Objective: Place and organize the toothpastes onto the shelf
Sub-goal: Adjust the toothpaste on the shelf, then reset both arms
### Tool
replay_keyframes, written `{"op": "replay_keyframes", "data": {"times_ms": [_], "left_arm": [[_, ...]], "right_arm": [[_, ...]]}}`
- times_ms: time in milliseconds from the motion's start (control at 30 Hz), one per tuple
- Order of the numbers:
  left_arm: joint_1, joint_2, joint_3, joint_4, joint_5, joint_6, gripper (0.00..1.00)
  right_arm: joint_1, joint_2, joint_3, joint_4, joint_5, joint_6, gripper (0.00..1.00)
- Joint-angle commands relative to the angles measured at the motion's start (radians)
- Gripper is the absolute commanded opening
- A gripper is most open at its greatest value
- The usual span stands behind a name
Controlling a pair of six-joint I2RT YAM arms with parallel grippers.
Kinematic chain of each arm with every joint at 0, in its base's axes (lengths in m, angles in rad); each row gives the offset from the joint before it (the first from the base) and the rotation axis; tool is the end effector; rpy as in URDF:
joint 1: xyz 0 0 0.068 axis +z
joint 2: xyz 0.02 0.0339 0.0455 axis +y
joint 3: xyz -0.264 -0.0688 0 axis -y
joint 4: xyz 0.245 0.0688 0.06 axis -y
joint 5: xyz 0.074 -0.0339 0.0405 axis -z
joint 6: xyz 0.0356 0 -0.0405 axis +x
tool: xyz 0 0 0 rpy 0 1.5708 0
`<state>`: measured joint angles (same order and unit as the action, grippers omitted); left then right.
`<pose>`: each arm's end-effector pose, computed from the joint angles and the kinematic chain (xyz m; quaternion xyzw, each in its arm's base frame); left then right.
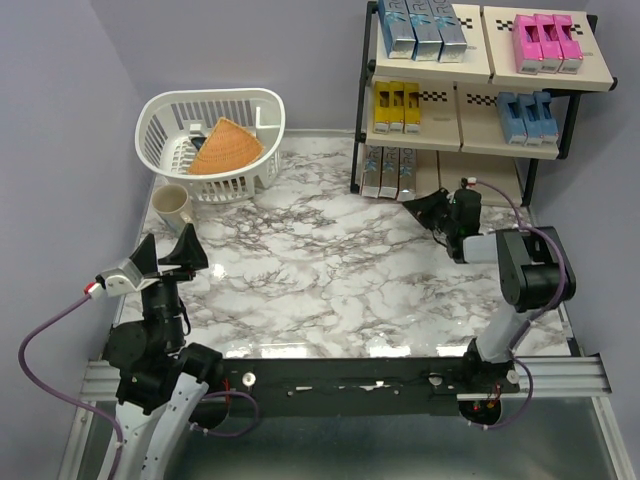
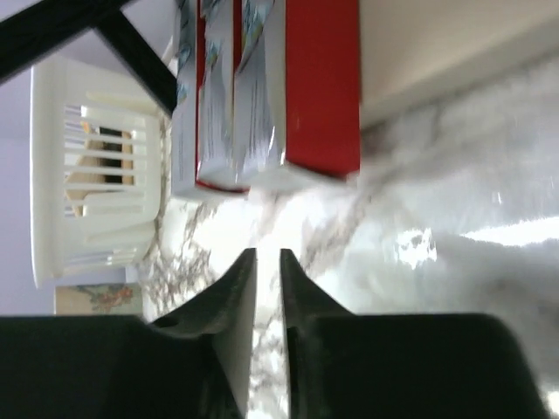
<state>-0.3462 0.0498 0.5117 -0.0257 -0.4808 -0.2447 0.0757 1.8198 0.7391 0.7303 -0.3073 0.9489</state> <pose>0.0475 0.0004 0.3341 -0.1741 0.5314 -0.1161 0.8209 0.3529 0.0376 0.1444 0.2630 0.7710 0.3869 0.4321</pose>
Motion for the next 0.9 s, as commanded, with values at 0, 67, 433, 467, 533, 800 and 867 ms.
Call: {"op": "replay_keyframes", "data": {"times_ms": [0,67,433,467,533,800,867], "left_arm": [[0.007,-0.03,-0.012,0.001,0.019,-0.042,0.99],[0.007,-0.047,-0.015,-0.005,0.042,-0.033,0.99],[0.018,-0.123,-0.015,-0.023,0.116,-0.019,0.99],[0.018,-0.131,-0.013,-0.031,0.114,-0.021,0.99],[0.019,-0.139,-0.013,-0.045,0.11,-0.022,0.99],[0.021,-0.168,-0.018,-0.066,0.079,-0.05,0.99],[0.019,-0.171,-0.018,-0.071,0.056,-0.059,0.99]], "right_arm": [[0.001,-0.236,-0.186,0.005,-0.053,-0.047,0.3],[0.002,-0.424,-0.243,-0.096,-0.055,-0.09,0.38],[0.001,-1.394,-0.183,-1.015,0.339,-0.433,0.98],[0.001,-1.447,-0.164,-1.108,0.364,-0.449,1.0],[0.001,-1.564,-0.124,-1.183,0.434,-0.51,1.0],[0.001,-1.841,0.034,-1.381,0.552,-0.669,1.0],[0.002,-1.881,0.062,-1.402,0.579,-0.716,1.0]]}}
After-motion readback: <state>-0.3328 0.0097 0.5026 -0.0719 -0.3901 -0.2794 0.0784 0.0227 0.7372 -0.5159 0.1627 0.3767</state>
